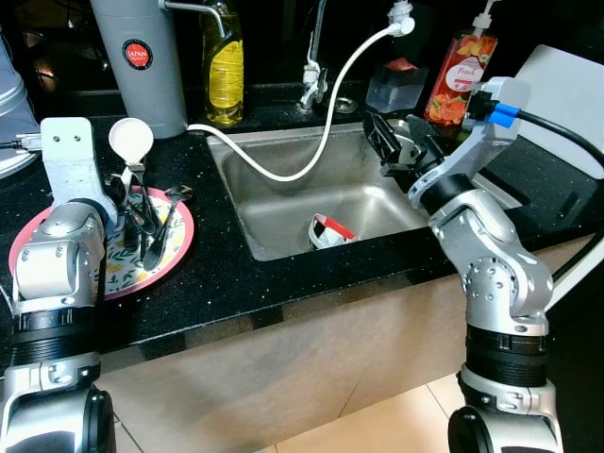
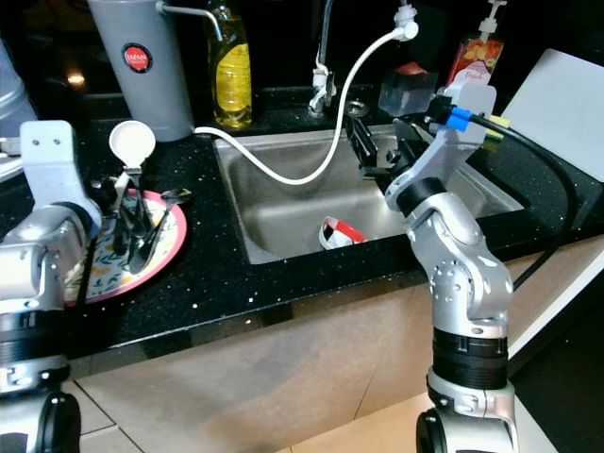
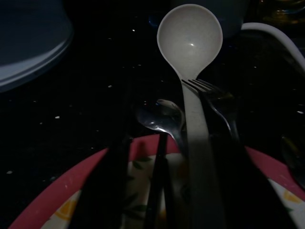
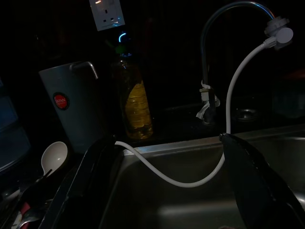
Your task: Kitchen organization
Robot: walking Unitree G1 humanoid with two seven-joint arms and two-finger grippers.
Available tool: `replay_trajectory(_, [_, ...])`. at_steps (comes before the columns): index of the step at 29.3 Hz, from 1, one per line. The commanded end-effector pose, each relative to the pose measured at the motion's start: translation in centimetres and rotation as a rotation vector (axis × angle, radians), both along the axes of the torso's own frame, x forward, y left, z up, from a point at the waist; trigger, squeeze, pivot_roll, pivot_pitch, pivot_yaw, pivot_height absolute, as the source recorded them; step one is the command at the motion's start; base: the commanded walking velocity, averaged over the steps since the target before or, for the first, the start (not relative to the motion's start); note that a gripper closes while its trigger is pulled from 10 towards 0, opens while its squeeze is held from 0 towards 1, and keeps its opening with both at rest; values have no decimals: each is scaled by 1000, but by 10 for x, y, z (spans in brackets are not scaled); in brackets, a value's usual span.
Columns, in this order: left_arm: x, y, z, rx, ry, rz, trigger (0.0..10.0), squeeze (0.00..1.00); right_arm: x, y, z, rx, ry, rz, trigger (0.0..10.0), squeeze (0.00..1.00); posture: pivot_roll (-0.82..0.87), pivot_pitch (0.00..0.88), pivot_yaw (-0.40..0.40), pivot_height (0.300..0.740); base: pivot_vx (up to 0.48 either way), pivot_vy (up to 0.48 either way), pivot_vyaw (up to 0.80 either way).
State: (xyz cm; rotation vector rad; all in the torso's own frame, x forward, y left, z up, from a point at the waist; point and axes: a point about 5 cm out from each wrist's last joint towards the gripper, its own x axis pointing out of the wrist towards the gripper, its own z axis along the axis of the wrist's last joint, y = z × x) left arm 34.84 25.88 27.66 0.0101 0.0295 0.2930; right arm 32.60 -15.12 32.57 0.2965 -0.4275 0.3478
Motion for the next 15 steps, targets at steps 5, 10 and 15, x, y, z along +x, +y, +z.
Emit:
replay_trajectory(5, [4, -11, -6, -19, 51, -63, 10000, 0, 1, -2, 1, 19, -9, 7, 10000, 0, -104, 83, -73, 740, 0, 0, 0])
replay_trajectory(10, [8, -15, -11, -8, 77, -77, 8078, 0, 1, -1, 2, 19, -12, 8, 10000, 0, -106, 81, -73, 740, 0, 0, 0])
replay_trajectory(15, [9, -15, -16, 3, 102, -73, 6627, 0, 1, -1, 2, 20, -13, 7, 10000, 0, -108, 83, -69, 740, 0, 0, 0])
